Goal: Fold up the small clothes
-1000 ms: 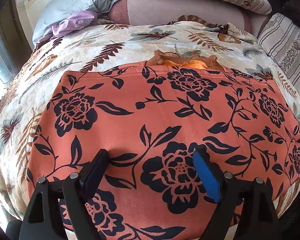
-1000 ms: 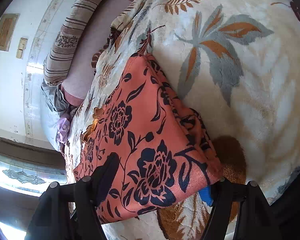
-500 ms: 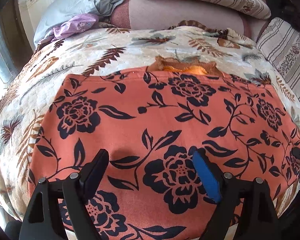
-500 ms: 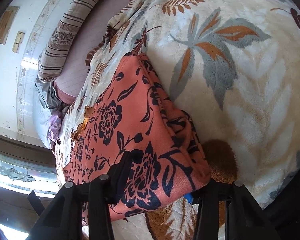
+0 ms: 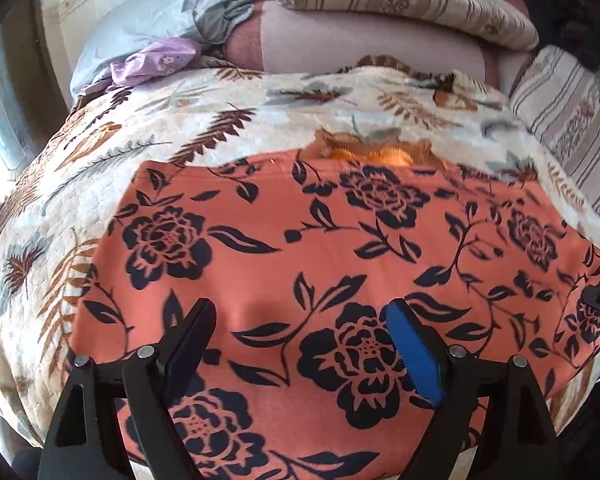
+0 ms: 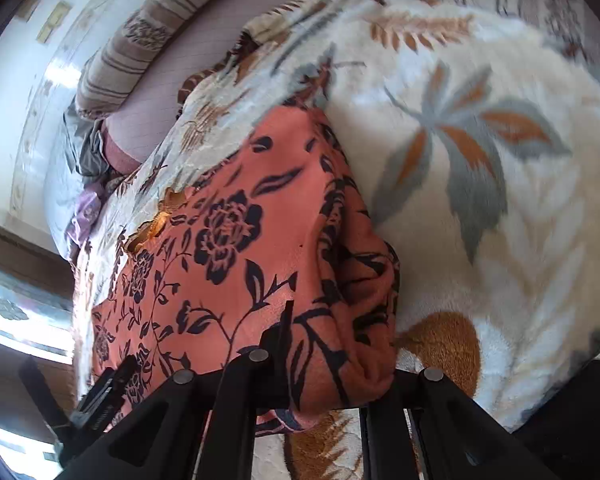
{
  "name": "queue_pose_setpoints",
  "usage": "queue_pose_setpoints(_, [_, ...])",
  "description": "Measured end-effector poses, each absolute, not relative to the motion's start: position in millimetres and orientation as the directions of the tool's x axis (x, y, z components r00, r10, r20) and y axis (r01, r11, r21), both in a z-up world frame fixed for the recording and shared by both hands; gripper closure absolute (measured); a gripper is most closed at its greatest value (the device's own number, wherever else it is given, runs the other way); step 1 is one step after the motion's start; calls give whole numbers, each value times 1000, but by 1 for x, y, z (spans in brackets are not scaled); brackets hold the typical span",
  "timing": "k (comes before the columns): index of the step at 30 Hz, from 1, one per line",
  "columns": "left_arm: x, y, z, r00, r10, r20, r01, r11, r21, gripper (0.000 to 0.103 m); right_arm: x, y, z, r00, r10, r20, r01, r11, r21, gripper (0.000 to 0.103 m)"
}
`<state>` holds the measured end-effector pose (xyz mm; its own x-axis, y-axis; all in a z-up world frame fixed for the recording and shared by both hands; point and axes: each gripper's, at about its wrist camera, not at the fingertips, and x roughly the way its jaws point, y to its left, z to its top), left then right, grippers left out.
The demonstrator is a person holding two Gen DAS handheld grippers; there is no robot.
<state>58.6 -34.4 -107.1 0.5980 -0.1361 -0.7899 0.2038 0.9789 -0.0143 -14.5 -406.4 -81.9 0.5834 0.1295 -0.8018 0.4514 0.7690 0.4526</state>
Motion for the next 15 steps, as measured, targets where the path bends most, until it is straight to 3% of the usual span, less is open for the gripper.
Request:
queue_pose_setpoints(5, [51, 47, -60, 713, -169, -681, 74, 983, -167, 15, 22, -311, 29, 724, 118, -680, 198, 908, 369, 94])
queue_pose_setpoints(9, [43, 135, -55, 746, -112, -656, -102, 955, -279, 15, 39, -196, 69, 761, 235, -605, -39, 947, 320, 94])
queue_pose_setpoints(12, [34, 189, -66, 737, -79, -671, -211, 917, -340, 15, 50, -117, 36, 695, 312, -648, -157, 945, 286, 94])
queue_pose_setpoints(15, [28, 223, -83, 709, -70, -701, -275, 888, -367, 15, 78, -59, -62, 459, 317, -830, -184, 948, 260, 93])
